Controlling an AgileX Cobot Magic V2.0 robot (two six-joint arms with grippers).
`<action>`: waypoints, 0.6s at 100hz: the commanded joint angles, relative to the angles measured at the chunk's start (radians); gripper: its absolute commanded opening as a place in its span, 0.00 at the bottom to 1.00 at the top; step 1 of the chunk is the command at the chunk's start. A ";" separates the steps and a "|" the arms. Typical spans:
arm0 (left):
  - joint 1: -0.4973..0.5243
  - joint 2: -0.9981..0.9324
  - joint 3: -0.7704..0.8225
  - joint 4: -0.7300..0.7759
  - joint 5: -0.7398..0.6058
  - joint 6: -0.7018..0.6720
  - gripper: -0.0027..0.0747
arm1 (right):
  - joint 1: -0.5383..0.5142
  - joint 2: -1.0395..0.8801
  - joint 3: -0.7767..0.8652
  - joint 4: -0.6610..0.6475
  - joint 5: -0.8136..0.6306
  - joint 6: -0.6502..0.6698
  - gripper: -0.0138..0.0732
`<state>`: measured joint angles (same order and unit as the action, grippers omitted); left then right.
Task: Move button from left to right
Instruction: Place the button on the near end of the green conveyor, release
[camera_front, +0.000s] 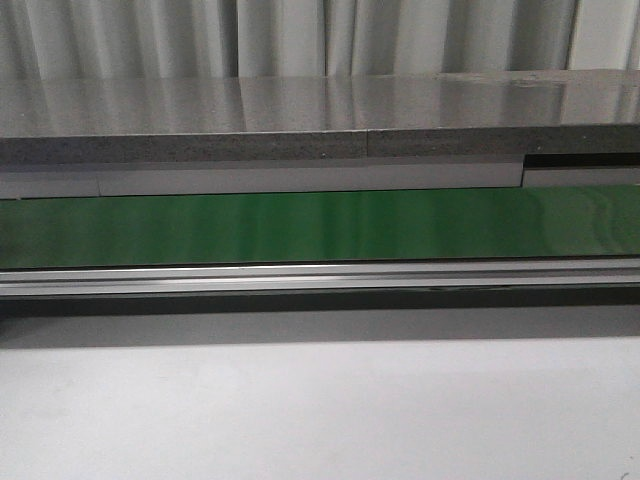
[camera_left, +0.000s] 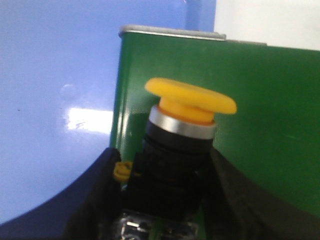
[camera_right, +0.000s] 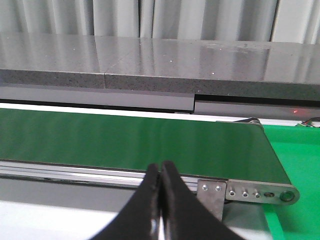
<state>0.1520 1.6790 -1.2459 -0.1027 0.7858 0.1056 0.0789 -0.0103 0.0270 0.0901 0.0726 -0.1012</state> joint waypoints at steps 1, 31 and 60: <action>-0.021 -0.022 -0.017 -0.012 -0.043 -0.001 0.01 | -0.002 -0.022 -0.014 -0.008 -0.082 -0.001 0.08; -0.020 0.036 -0.013 -0.022 -0.035 -0.001 0.05 | -0.002 -0.022 -0.014 -0.008 -0.082 -0.001 0.08; -0.020 0.036 -0.015 -0.022 -0.037 -0.001 0.72 | -0.002 -0.022 -0.014 -0.008 -0.082 -0.001 0.08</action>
<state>0.1378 1.7608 -1.2352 -0.1079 0.7839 0.1056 0.0789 -0.0103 0.0270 0.0901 0.0726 -0.1012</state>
